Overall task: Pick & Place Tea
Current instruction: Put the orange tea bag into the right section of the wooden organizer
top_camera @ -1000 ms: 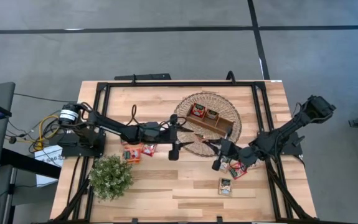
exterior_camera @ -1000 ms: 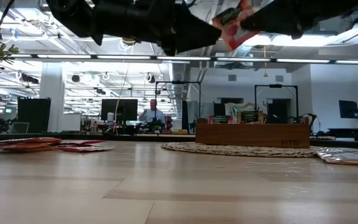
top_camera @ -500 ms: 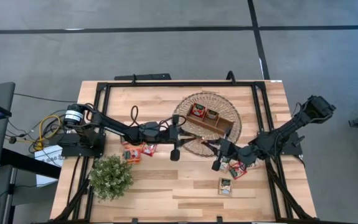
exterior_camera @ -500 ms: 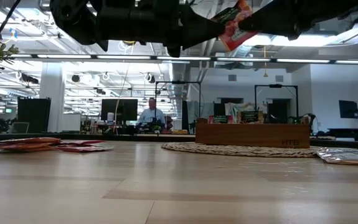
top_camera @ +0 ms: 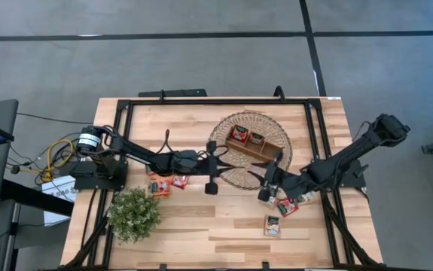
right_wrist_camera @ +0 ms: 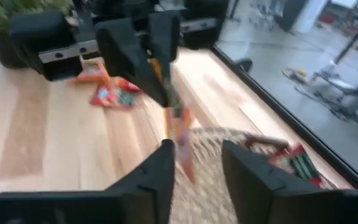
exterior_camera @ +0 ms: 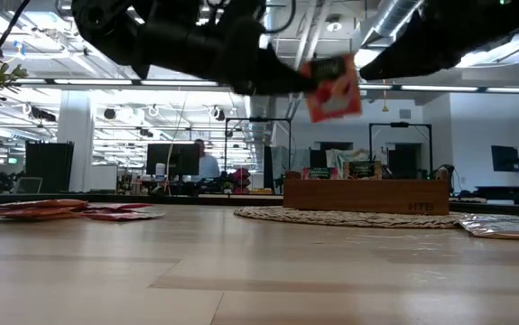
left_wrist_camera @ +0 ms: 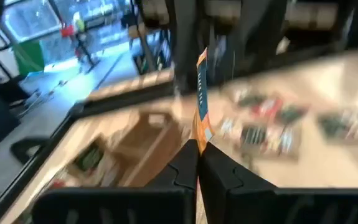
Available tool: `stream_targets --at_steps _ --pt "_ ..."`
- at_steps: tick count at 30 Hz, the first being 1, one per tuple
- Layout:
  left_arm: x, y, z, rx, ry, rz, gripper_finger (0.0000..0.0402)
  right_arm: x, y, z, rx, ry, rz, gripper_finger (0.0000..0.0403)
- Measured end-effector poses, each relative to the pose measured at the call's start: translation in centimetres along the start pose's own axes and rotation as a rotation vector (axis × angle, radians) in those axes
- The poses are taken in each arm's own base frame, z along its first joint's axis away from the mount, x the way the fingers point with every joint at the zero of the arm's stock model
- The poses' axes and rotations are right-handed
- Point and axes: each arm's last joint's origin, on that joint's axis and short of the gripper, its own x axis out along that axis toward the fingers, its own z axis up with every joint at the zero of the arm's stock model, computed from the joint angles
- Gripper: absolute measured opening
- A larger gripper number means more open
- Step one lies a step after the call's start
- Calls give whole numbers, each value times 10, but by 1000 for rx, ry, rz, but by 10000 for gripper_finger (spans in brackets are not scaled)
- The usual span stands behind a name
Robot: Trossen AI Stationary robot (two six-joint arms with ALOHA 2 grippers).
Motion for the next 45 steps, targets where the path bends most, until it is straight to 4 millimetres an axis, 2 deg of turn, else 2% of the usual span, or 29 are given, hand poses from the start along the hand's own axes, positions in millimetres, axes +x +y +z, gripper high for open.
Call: stream_targets --at_steps 3,7,12,17,22,27,32,36,40,45 --pt "0 -1 -7 47 73 12 0 -2 -1 8 5 31 1 174" --pt "-1 -2 -12 61 124 -1 0 7 9 9 -92 67 9 215" --pt "-1 -3 -13 65 140 -7 0 30 27 12 -230 110 -56 219" --pt "-1 -3 -13 66 142 -8 0 54 37 22 -272 159 -79 175" --pt "-1 -3 -13 65 143 -9 0 68 37 29 -280 226 -58 94" --pt "-1 -3 -13 65 144 -5 0 71 31 29 -226 280 -26 17" --pt "-1 -2 -13 88 151 -1 5 59 25 30 -181 317 -31 4" --pt "-3 -3 -19 152 224 0 33 37 12 29 -123 394 -63 2" --pt "-6 1 -22 217 309 113 71 5 -7 19 -43 413 -149 1" --pt "-6 4 -23 262 341 200 97 -29 -45 -3 111 381 -222 1"
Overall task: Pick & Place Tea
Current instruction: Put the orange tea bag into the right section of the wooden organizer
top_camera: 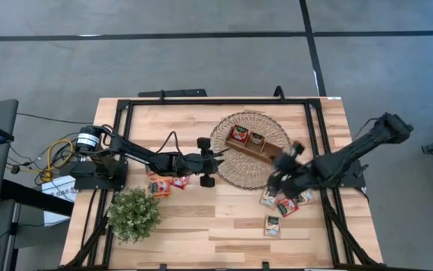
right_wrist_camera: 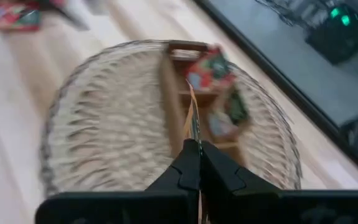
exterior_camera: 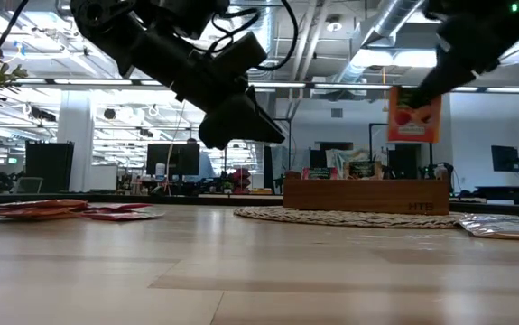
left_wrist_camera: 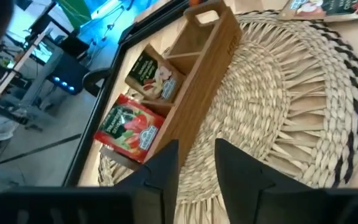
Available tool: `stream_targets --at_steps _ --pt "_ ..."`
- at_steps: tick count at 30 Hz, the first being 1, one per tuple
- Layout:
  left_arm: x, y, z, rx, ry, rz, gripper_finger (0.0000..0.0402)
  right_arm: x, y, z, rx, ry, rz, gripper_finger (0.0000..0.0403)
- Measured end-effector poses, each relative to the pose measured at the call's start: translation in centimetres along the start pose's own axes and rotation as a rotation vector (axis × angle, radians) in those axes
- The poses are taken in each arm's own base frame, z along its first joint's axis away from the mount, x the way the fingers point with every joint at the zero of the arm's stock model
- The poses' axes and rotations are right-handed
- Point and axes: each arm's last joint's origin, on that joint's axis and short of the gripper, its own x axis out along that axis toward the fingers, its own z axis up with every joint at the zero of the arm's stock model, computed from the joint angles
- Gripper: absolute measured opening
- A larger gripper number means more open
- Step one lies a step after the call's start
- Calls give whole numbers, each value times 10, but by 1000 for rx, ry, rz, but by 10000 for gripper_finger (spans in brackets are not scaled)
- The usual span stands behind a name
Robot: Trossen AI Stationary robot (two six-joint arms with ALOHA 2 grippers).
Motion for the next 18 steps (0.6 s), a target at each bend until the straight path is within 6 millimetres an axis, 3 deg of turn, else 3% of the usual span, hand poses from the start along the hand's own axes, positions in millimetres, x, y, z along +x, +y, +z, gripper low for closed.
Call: stream_targets --at_steps 8,18 --pt "0 2 4 32 -41 11 101 22 -50 -18 128 -1 36 0" --pt "0 3 6 49 -59 18 101 62 -71 -24 119 93 122 0"
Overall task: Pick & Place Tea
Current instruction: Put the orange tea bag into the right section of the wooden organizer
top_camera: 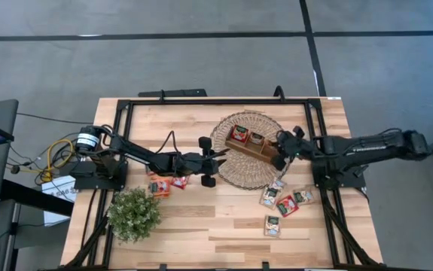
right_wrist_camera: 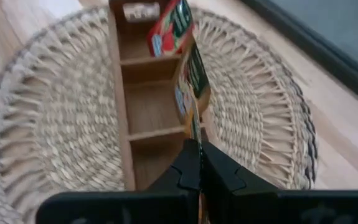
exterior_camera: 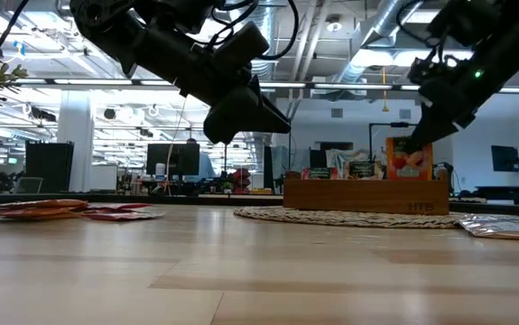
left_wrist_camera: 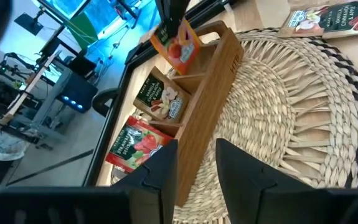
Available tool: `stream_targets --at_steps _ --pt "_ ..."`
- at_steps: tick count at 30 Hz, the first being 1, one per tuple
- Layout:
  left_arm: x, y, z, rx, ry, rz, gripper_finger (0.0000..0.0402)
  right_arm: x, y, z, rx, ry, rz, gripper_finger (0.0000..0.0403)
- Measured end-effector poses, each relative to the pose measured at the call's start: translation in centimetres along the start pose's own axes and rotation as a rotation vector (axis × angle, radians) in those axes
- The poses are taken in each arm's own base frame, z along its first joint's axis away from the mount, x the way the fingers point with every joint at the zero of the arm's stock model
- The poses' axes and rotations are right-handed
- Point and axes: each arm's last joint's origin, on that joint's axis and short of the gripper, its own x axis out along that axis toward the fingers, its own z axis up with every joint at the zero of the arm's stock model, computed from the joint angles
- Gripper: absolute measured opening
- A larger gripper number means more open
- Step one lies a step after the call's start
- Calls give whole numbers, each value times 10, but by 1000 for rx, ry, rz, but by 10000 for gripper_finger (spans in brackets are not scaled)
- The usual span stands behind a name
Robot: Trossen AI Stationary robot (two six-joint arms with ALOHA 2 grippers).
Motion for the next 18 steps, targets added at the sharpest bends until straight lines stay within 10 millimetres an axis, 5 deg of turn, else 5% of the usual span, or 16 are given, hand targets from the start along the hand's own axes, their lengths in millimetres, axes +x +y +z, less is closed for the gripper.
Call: stream_targets --at_steps 18 --pt "0 0 -1 -17 6 -3 101 32 -1 -8 -147 176 -105 26"
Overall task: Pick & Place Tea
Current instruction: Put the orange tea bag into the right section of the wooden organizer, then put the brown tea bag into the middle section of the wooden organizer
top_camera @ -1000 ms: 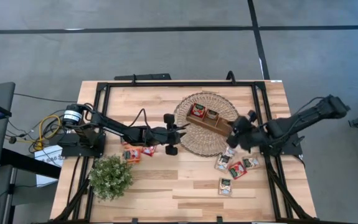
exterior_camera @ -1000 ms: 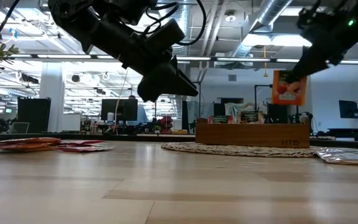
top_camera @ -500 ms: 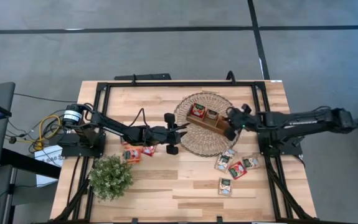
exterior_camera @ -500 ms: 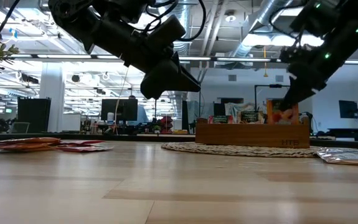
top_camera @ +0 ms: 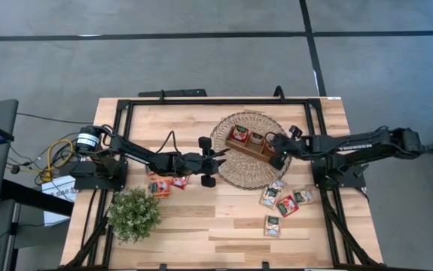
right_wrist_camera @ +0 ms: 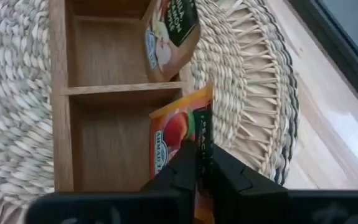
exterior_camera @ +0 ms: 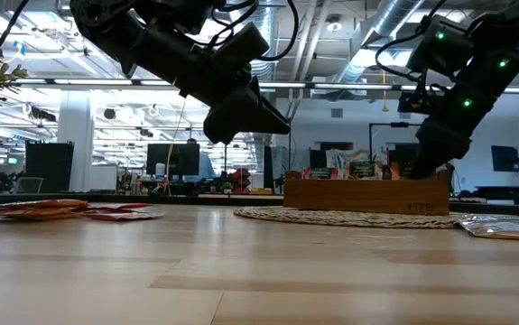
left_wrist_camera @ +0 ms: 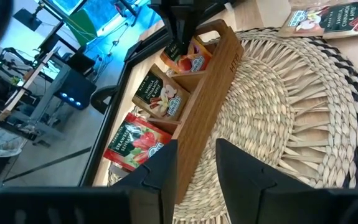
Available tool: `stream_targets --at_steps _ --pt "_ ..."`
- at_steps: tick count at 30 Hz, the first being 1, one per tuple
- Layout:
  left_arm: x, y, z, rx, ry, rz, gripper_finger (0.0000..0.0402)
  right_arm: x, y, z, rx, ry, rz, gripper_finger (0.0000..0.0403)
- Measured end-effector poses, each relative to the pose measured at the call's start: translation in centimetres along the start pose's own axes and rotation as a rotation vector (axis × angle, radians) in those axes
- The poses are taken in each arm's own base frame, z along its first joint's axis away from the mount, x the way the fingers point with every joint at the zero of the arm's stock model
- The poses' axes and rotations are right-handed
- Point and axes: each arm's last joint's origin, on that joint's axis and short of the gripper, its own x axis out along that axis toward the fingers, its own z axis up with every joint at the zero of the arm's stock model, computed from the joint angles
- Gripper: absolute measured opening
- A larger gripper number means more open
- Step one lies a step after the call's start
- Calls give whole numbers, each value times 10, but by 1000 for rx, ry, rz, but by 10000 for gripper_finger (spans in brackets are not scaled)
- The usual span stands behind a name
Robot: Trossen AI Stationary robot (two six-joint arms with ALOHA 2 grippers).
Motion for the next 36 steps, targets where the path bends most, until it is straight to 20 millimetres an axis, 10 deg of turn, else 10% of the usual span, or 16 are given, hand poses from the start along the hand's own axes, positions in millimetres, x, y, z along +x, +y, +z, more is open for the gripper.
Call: stream_targets --at_steps 19,28,36 --pt "0 0 0 -2 1 0 101 -29 6 28 -67 -86 -72 190" --pt "0 0 0 -1 4 -1 101 -88 23 69 -29 -239 73 184" --pt "-1 -4 -3 25 39 -25 101 -129 72 49 -28 -291 385 158"
